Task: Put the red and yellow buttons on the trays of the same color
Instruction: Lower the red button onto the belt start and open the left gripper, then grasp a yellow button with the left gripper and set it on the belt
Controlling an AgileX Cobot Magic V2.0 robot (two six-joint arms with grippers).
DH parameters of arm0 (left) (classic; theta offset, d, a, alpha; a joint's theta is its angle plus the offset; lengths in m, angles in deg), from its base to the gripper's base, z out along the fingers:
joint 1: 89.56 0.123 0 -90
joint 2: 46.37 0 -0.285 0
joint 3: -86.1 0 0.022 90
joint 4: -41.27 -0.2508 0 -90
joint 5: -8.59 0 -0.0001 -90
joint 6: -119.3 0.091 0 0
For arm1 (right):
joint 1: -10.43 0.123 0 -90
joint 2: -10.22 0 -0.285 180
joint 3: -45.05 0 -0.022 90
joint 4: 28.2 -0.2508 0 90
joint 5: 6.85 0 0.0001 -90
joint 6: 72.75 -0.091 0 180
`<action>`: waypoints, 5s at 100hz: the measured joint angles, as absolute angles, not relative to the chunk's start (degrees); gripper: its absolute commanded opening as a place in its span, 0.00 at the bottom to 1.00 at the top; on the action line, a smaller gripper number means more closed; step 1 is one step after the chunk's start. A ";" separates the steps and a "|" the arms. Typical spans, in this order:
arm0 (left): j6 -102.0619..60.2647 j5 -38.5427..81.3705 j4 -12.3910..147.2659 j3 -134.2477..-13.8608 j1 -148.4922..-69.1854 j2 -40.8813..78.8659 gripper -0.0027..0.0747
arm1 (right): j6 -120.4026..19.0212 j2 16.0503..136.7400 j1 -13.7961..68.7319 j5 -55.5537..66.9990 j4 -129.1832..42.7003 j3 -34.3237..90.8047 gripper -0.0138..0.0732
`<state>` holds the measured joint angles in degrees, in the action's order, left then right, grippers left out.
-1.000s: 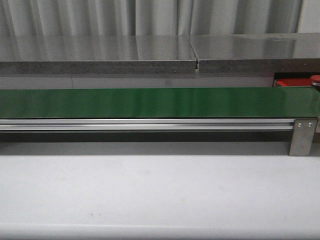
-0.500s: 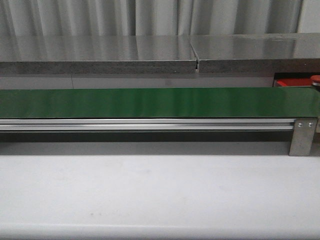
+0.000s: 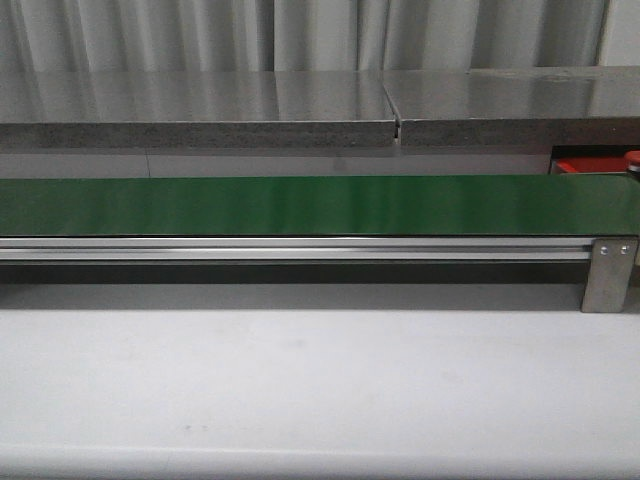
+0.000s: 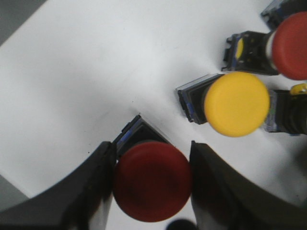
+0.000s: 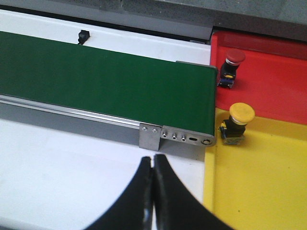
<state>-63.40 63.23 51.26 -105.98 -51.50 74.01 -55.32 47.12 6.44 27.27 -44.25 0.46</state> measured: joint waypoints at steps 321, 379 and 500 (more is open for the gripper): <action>-57.74 71.32 54.01 -113.95 -55.38 74.63 0.76 | -55.32 47.12 6.44 27.27 -44.25 0.46 0.02; -57.74 67.66 53.93 -113.95 -55.38 82.10 0.76 | -55.32 47.12 6.44 27.27 -44.25 0.46 0.02; -56.56 62.60 54.77 -113.95 -55.38 83.66 0.27 | -55.32 47.12 6.44 27.27 -44.25 0.46 0.02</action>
